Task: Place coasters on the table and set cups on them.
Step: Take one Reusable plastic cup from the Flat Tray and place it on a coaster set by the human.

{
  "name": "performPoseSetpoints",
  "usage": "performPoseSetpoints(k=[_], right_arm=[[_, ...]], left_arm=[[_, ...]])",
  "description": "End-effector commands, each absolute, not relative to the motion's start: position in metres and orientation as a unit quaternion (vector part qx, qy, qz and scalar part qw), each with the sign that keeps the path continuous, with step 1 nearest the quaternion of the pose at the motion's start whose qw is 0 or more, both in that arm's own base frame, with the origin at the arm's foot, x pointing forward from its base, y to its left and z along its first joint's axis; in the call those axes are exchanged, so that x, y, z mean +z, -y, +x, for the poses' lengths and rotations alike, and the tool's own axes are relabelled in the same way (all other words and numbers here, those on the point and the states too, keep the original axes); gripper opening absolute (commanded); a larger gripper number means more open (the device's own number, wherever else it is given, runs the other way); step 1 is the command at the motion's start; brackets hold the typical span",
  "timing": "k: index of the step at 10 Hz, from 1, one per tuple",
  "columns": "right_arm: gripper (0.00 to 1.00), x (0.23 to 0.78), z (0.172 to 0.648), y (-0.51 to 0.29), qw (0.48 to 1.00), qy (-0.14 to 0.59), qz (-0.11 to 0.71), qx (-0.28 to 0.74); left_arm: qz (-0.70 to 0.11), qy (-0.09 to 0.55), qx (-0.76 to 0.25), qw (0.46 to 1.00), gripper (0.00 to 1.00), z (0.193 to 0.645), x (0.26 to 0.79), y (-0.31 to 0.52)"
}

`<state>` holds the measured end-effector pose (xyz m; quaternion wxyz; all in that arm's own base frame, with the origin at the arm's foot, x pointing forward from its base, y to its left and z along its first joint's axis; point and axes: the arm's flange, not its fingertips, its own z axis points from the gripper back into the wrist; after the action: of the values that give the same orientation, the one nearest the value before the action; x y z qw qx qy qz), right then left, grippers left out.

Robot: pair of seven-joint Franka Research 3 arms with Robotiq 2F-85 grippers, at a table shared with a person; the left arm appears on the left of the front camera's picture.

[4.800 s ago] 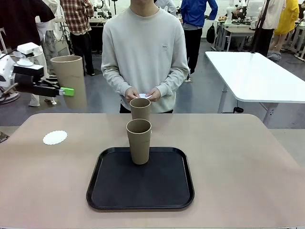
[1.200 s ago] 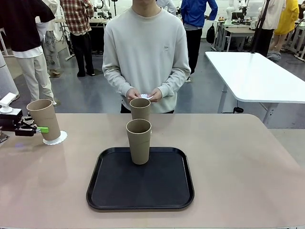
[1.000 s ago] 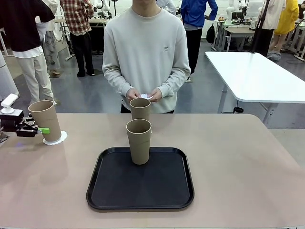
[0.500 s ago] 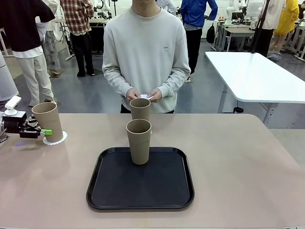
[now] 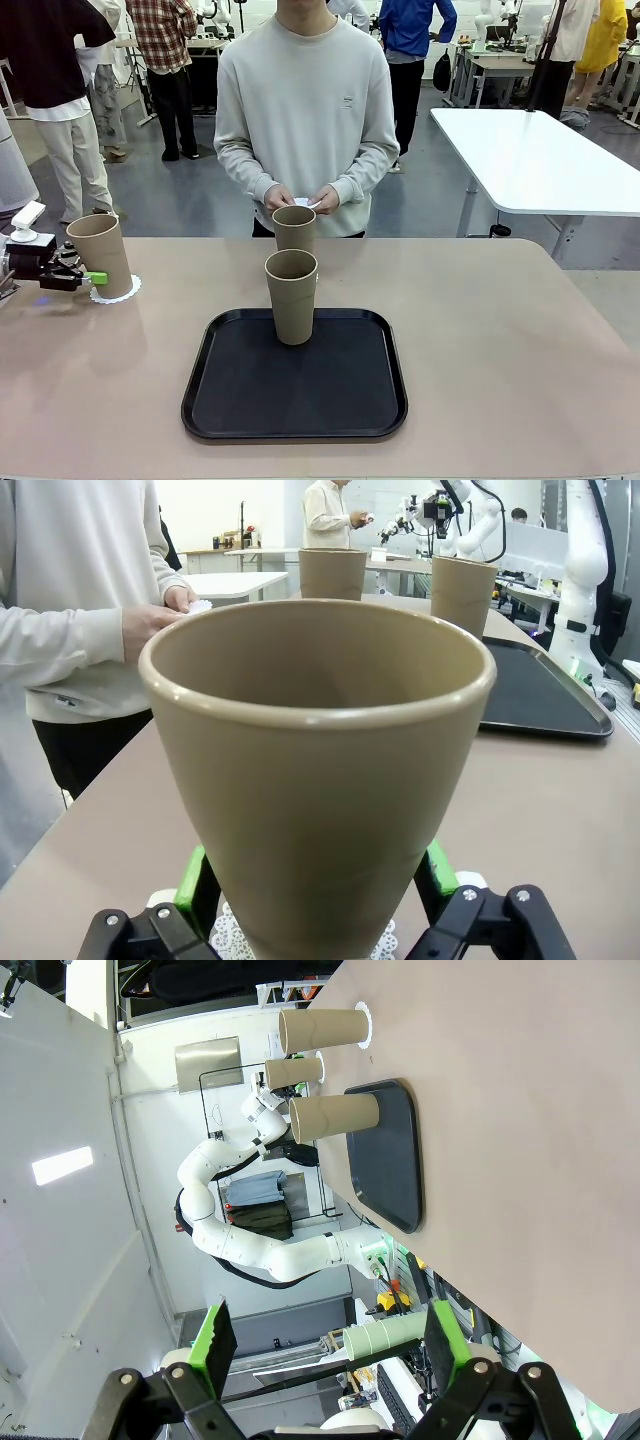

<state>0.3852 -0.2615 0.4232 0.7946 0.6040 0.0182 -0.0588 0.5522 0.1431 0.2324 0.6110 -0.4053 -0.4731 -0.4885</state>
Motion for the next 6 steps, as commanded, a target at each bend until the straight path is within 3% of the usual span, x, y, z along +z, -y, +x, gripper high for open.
performPoseSetpoints(k=[1, 6], right_arm=[[1.0, 0.4238, 0.3836, 0.261, 0.796, -0.021, 0.602, -0.058], [1.0, 0.4238, 0.3836, 0.261, 0.796, -0.021, 0.602, -0.058]], left_arm=[[-0.418, 0.473, -0.475, 0.613, 1.0, 0.5591, 0.2362, -0.1447], [-0.436, 0.467, -0.468, 0.61, 1.0, 0.56, 0.237, -0.1477]])
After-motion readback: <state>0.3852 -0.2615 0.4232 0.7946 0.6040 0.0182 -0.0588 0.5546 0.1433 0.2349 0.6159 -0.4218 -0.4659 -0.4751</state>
